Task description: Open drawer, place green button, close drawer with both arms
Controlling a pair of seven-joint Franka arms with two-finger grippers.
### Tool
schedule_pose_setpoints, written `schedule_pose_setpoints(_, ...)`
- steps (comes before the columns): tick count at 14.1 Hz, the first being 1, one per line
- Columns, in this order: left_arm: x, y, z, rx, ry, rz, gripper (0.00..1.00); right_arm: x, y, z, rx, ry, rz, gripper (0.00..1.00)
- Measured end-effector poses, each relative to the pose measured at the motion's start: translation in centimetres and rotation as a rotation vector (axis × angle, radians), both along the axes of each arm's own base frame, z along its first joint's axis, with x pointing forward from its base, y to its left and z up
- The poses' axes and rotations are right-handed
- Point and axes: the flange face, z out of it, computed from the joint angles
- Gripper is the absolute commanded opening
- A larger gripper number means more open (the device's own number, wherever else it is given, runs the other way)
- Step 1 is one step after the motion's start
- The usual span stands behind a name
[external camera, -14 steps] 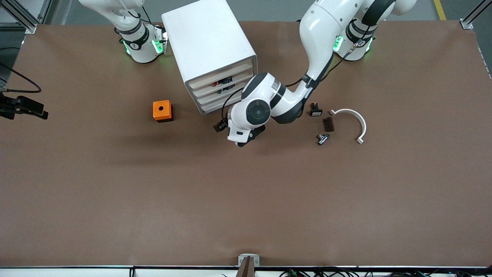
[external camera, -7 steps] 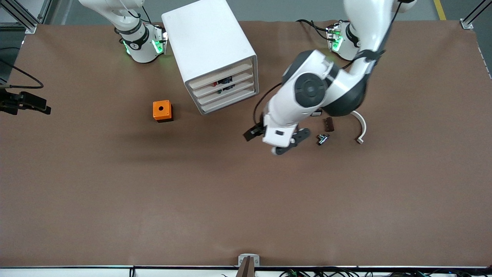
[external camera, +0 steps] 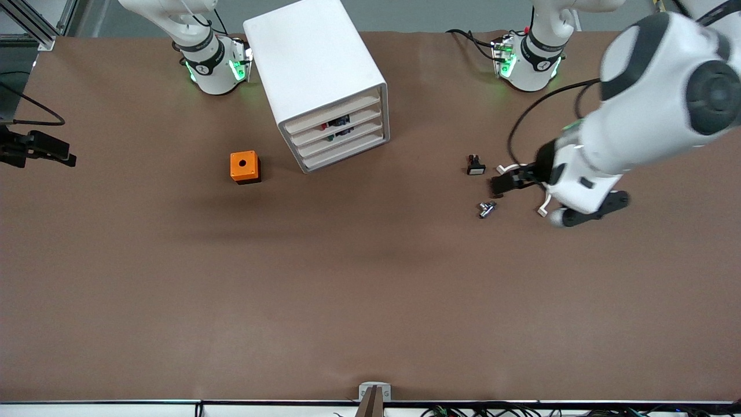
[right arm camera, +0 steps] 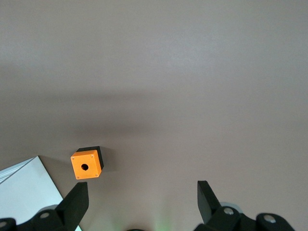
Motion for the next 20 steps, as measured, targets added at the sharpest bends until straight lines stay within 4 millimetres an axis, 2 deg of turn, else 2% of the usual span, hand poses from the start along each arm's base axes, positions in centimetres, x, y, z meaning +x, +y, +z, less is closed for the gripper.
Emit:
schedule_pose_setpoints(3, 0.3, 8.6, 1.0, 0.011, -0.018, -0.07, 0.99, -1.1, 0.0, 0.4, 0.002, -0.025, 0.0, 1.0)
schedule_pose_setpoints(4, 0.1, 10.5, 1.1, 0.018, -0.024, -0.083, 0.99, -1.5, 0.0, 0.4, 0.002, -0.033, 0.0, 1.0)
schedule_pose_setpoints(6, -0.4, 12.8, 1.1, 0.021, -0.03, -0.111, 0.99, -2.1, 0.1, 0.3, 0.003, -0.053, 0.006, 1.0)
schedule_pose_setpoints(9, -1.7, 14.3, 1.2, 0.038, -0.029, -0.142, 0.99, -2.1, 0.6, 0.6, 0.003, -0.086, 0.046, 1.0)
schedule_pose_setpoints(16, -5.2, 15.2, -0.2, 0.092, -0.174, -0.157, 0.99, -3.0, 0.8, -0.2, 0.005, -0.115, 0.058, 1.0)
schedule_pose_setpoints(20, -5.2, 15.8, 1.8, 0.097, -0.277, -0.163, 0.99, -3.7, 0.8, -0.1, 0.006, -0.122, 0.06, 1.0)
